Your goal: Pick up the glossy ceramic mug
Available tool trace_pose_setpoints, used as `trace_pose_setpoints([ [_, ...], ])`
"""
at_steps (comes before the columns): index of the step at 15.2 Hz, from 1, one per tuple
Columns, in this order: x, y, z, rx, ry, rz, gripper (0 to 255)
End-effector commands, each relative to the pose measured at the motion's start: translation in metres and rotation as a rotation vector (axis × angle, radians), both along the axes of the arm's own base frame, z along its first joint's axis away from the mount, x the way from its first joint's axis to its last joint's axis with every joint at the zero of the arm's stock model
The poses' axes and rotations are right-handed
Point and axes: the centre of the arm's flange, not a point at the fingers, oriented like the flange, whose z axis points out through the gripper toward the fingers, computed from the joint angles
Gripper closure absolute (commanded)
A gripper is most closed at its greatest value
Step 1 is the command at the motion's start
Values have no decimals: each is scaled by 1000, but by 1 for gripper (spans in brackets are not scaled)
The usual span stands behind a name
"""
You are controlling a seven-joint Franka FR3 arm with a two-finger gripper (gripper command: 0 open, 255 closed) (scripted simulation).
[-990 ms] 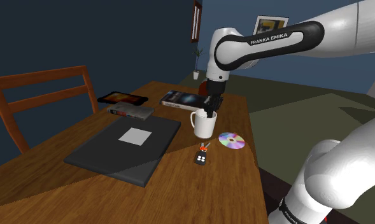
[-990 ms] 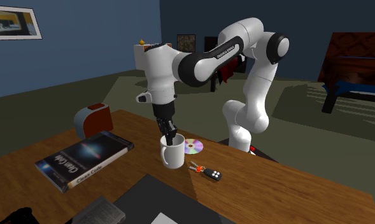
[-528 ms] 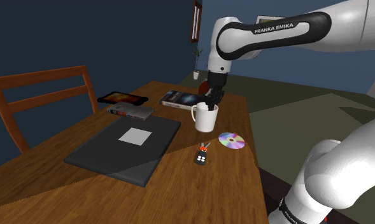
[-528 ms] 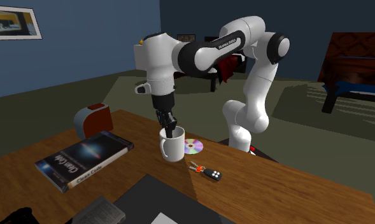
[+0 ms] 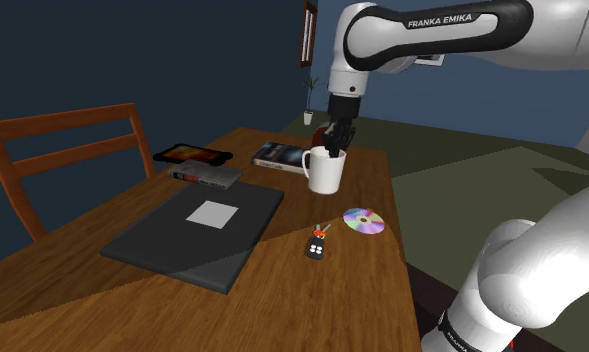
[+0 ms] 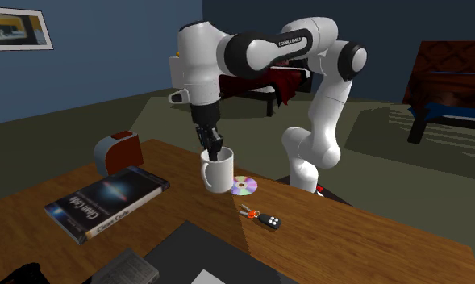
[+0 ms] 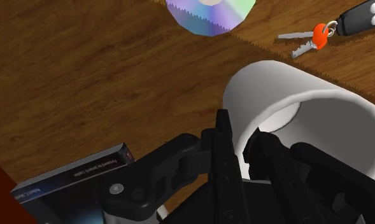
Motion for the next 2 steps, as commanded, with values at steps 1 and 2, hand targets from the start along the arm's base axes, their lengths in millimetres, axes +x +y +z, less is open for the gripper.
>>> trace_pose_setpoints([
  [1,0,1,7,0,0,0,255],
  [2,0,1,7,0,0,0,255],
])
